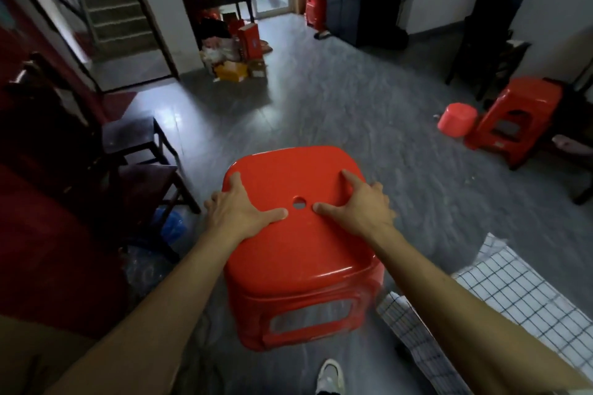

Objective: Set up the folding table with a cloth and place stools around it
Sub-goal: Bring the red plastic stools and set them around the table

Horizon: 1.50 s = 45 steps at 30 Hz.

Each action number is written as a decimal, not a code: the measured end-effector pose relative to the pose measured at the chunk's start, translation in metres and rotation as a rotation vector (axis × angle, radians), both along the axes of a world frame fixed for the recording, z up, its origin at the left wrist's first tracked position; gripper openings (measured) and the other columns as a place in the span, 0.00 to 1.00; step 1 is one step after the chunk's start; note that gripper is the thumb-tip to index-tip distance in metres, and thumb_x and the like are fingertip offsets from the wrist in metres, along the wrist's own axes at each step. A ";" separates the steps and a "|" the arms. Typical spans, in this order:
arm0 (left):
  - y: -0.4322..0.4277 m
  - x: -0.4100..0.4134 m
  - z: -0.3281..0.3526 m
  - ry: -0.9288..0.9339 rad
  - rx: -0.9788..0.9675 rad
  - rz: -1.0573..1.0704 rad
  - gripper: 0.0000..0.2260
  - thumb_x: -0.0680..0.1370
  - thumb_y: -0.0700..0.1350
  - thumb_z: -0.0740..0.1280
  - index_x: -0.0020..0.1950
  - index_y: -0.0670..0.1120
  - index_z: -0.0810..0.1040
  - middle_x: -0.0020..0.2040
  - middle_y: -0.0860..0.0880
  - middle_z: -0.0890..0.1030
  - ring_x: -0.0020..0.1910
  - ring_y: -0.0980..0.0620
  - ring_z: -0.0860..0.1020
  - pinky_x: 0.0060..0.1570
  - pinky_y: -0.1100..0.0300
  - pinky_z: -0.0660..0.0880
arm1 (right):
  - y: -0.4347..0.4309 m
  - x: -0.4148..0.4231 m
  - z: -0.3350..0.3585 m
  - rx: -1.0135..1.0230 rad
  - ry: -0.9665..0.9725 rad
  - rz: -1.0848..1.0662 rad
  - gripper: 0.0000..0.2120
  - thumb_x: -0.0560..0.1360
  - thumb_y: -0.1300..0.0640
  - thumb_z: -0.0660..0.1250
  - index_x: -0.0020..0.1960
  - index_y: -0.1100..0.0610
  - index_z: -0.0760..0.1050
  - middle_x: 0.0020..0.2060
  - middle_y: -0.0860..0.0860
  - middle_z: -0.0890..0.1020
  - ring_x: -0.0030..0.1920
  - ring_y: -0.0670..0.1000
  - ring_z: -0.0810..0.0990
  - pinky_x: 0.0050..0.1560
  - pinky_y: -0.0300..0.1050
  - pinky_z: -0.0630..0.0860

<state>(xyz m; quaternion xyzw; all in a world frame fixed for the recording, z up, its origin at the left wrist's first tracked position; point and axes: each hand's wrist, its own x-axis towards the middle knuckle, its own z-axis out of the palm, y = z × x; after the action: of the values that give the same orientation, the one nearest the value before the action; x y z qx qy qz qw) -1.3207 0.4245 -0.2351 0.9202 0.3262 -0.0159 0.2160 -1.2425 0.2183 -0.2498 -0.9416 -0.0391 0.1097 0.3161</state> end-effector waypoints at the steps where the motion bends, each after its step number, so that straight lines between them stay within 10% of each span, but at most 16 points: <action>1: -0.001 0.019 0.000 0.005 0.006 -0.024 0.58 0.55 0.73 0.73 0.75 0.53 0.50 0.69 0.37 0.69 0.67 0.36 0.68 0.63 0.43 0.70 | -0.002 0.015 0.000 0.002 0.003 -0.023 0.49 0.58 0.27 0.74 0.74 0.36 0.59 0.68 0.59 0.67 0.68 0.65 0.69 0.67 0.68 0.65; 25: -0.064 0.433 -0.079 0.077 -0.204 -0.596 0.59 0.55 0.66 0.79 0.75 0.52 0.48 0.69 0.32 0.64 0.68 0.35 0.65 0.66 0.44 0.67 | -0.054 0.290 -0.048 -0.042 0.111 -0.694 0.49 0.60 0.33 0.76 0.74 0.39 0.56 0.68 0.59 0.66 0.67 0.63 0.69 0.65 0.66 0.69; 45: -0.211 0.546 -0.261 0.205 -0.245 -0.548 0.57 0.54 0.64 0.80 0.72 0.56 0.49 0.67 0.33 0.66 0.67 0.35 0.65 0.63 0.42 0.67 | -0.195 0.396 -0.231 -0.028 0.242 -0.787 0.46 0.61 0.32 0.75 0.72 0.37 0.56 0.67 0.55 0.66 0.66 0.61 0.70 0.64 0.68 0.68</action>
<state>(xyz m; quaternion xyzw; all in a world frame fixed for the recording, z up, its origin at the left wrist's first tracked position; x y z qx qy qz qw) -0.7750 0.2136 -0.4962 0.9345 0.0817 -0.2056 0.2788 -0.8463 0.0229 -0.4808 -0.8691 0.3631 0.0908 0.3234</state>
